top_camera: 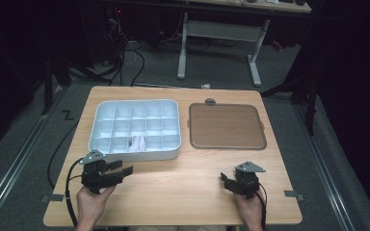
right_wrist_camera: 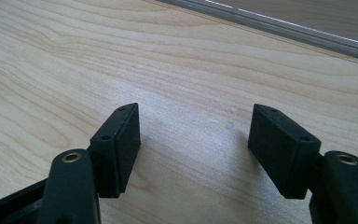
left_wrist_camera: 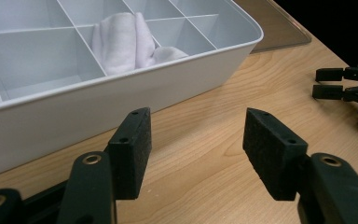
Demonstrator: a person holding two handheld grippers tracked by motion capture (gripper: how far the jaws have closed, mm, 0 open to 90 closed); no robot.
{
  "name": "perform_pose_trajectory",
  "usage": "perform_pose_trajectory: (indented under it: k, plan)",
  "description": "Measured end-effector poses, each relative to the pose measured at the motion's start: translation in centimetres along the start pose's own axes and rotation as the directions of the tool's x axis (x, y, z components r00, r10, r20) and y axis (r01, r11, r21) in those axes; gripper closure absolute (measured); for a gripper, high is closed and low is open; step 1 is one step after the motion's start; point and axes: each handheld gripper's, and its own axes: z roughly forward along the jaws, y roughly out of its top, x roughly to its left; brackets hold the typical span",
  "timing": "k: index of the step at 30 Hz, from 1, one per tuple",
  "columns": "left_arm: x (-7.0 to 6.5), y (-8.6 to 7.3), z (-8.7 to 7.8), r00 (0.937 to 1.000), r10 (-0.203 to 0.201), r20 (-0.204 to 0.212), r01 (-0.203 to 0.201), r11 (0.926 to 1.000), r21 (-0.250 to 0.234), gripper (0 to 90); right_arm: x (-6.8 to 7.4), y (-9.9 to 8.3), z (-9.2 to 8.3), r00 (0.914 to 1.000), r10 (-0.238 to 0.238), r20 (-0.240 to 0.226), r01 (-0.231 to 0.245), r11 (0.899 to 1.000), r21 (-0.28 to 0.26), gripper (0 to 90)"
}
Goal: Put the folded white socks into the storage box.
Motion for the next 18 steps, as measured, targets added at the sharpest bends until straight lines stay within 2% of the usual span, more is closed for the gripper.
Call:
perform_pose_trajectory:
  k: [4,18]
  plan:
    - [0.2,-0.2,0.2,0.9999,-0.011,-0.004,0.011,0.9999,0.006,42.6,0.0,0.0,0.0,1.0000,-0.001,0.000,0.001,1.000,0.000,34.4]
    - [1.3,-1.0,1.3,0.9993,-0.002,-0.037,0.002,1.0000,0.007,43.2,0.0,0.0,0.0,1.0000,0.002,0.000,-0.002,1.000,0.001,34.4]
